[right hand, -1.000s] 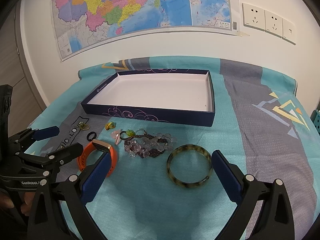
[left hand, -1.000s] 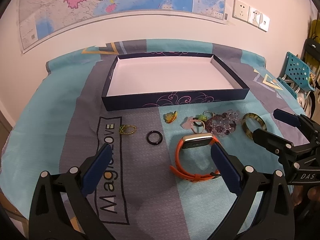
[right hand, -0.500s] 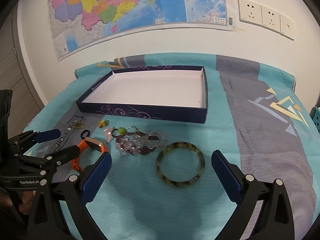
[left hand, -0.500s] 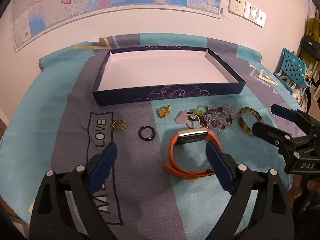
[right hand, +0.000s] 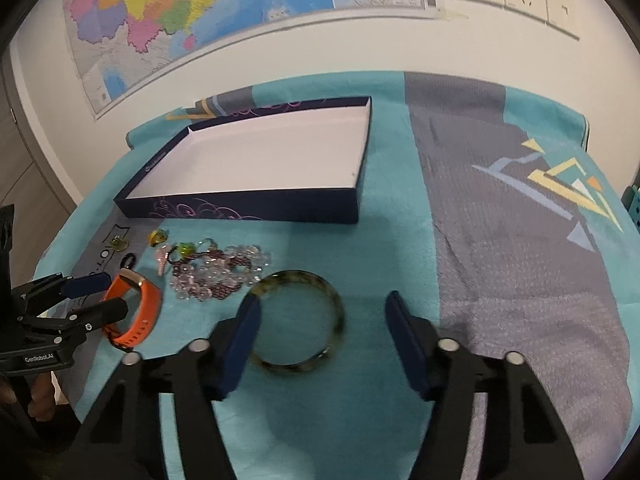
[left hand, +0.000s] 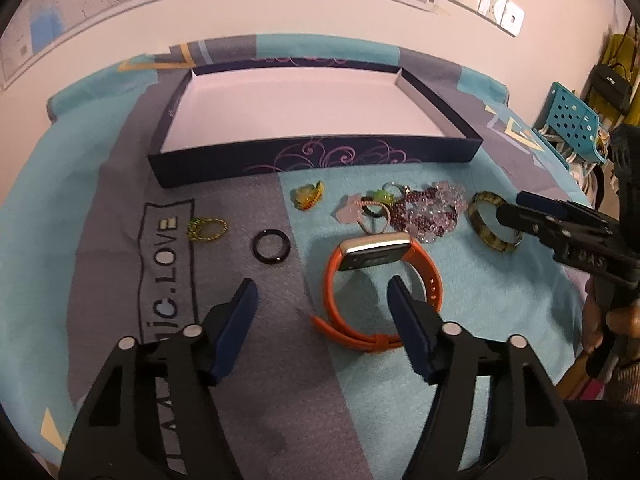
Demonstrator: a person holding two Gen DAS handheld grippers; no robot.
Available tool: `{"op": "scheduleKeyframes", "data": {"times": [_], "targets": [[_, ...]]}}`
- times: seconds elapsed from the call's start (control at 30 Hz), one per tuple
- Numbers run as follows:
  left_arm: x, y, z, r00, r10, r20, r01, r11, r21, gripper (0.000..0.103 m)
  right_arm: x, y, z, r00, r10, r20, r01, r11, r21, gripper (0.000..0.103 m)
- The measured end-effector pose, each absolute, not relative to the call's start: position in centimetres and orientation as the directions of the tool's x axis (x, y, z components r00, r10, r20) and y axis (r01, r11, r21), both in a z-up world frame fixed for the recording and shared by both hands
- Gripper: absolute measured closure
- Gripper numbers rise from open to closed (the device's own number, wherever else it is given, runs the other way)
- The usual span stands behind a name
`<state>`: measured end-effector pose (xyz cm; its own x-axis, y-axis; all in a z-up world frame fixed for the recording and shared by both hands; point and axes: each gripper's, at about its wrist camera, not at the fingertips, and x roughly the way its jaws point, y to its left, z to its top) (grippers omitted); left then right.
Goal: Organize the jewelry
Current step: 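Grasp the orange-strap smartwatch with the left gripper while the right gripper grasps the tortoiseshell bangle, then lift and carry the smartwatch and bangle with both grippers into the box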
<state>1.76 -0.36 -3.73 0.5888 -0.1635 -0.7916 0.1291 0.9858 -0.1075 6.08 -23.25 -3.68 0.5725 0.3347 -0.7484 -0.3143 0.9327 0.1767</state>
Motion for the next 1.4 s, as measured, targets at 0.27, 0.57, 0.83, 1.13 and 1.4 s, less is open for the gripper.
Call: {"op": "scheduleKeyframes", "data": {"times": [0.27, 0.57, 0.83, 1.13, 1.4], "targets": [[2.4, -0.6, -3.7, 0.578, -0.163, -0.799, 0.155, 0.984, -0.089, 0.056, 6.9, -22.5, -3.9, 0.556, 0.309, -0.771, -0.352, 0.928, 0.119, 0.070], [2.8, -1.2, -3.7, 0.571, -0.143, -0.808, 0.184, 0.982, -0.043, 0.091, 6.9, -22.5, -4.0, 0.554, 0.297, -0.778, -0.384, 0.920, 0.079, 0.097], [2.7, -0.7, -2.9, 0.577, -0.183, -0.796, 0.198, 0.977, -0.081, 0.094, 6.6, -23.1, -2.4, 0.571, 0.354, -0.741, -0.391, 0.911, 0.134, 0.097], [3.5, 0.9, 0.1, 0.616, -0.225, -0.755, 0.203, 0.971, -0.123, 0.094, 7.6, -22.3, 0.3, 0.597, 0.405, -0.693, -0.427, 0.891, 0.153, 0.097], [8.0, 3.4, 2.7, 0.664, -0.203, -0.720, 0.163, 0.979, -0.126, 0.094, 12.1, -19.3, 2.2, 0.605, 0.432, -0.669, -0.463, 0.874, 0.146, 0.097]]}}
